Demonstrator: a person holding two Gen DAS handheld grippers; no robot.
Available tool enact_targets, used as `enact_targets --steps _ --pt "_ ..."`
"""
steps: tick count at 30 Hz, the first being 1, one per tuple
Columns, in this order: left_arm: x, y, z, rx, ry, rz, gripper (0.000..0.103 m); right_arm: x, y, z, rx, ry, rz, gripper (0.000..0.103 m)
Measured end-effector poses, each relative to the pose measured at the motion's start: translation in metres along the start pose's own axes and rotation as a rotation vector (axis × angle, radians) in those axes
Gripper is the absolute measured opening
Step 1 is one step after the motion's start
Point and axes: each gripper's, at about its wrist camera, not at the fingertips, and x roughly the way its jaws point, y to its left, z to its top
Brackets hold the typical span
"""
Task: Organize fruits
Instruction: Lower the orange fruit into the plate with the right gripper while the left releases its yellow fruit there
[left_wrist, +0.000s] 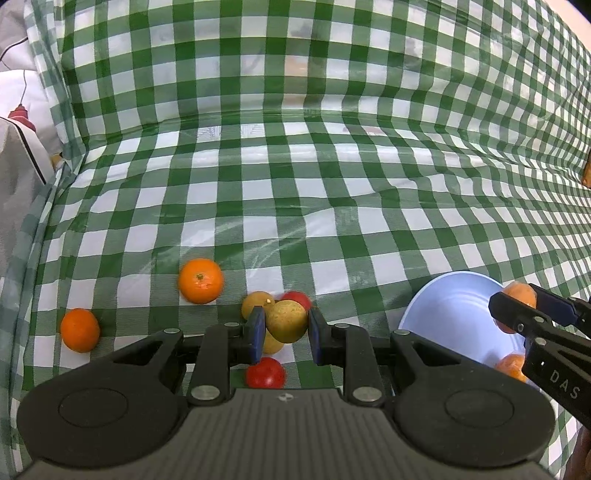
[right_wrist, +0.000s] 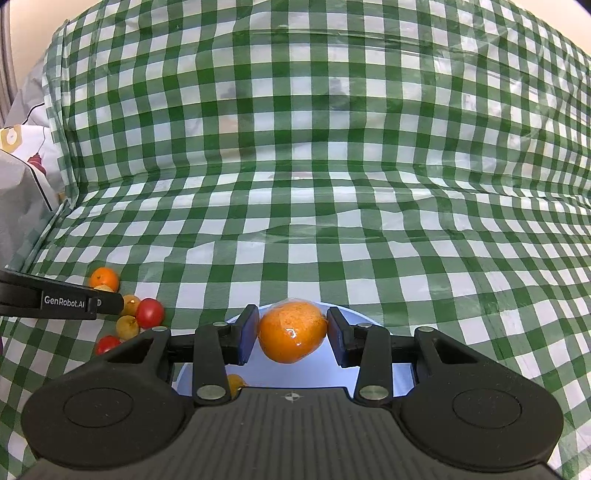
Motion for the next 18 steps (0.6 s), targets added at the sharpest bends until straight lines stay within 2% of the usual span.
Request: enact_targets --steps 18 --pt "-0.011 -0.025 -0.006 0.101 -0.048 -0.109 0.027 0.003 -0.011 0.001 0.033 0.006 -0.053 0.042"
